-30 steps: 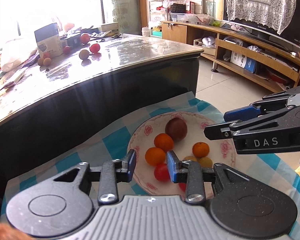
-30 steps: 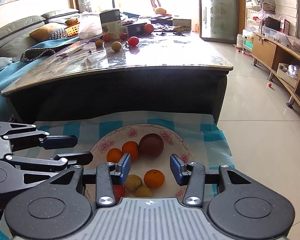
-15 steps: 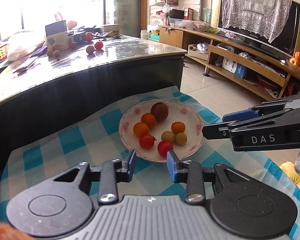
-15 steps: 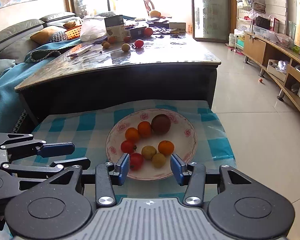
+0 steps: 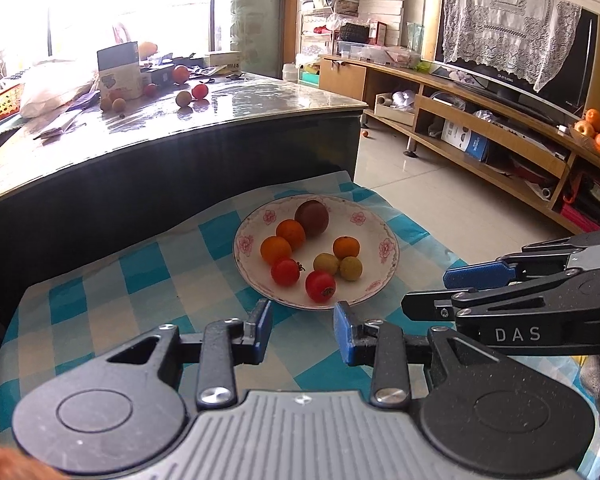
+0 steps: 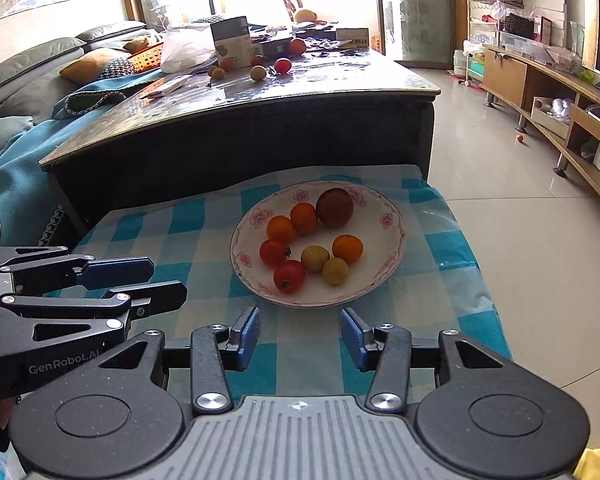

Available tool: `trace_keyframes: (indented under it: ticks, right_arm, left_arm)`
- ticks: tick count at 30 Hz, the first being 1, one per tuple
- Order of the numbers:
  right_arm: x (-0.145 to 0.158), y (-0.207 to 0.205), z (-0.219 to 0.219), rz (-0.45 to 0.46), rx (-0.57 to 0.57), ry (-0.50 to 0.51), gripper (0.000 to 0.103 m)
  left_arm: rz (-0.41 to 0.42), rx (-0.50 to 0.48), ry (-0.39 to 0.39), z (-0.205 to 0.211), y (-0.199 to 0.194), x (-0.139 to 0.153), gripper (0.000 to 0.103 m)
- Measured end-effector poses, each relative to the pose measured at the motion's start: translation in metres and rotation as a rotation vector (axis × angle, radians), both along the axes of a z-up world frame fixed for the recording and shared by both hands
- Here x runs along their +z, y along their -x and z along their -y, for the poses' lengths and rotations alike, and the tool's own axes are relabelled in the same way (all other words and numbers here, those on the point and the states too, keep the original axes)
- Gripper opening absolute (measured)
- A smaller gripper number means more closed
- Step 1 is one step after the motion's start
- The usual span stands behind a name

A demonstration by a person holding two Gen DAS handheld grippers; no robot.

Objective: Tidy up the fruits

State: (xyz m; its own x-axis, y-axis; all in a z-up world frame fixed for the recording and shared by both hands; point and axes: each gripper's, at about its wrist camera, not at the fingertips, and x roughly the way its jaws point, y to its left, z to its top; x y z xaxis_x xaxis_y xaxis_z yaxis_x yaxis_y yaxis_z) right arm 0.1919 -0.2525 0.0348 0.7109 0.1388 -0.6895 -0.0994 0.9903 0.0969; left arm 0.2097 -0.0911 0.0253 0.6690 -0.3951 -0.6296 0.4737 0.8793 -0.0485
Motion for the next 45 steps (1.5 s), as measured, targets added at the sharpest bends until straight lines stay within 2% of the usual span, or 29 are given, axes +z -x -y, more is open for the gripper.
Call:
trace_keyframes:
  ticks: [20, 24, 32, 41, 45]
  right_arm:
    - [-0.003, 0.025, 0.001, 0.001, -0.031, -0.023, 0.043]
    - [-0.003, 0.028, 0.001, 0.000, -0.038, -0.026, 0.043]
    - [-0.002, 0.035, 0.003, 0.004, -0.050, -0.037, 0.043]
    - [0.000, 0.051, 0.002, 0.001, -0.064, -0.062, 0.043]
    - [0.001, 0.059, 0.002, 0.000, -0.074, -0.070, 0.044]
  left_arm:
    - [-0.022, 0.016, 0.016, 0.006, 0.019, -0.006, 0.044]
    - [-0.018, 0.022, 0.015, 0.006, 0.022, -0.006, 0.048]
    - [-0.028, 0.039, 0.030, 0.005, 0.029, -0.006, 0.050]
    - [-0.044, 0.073, 0.031, 0.001, 0.043, -0.009, 0.061]
    - [-0.038, 0.091, 0.027, -0.001, 0.051, -0.009, 0.069]
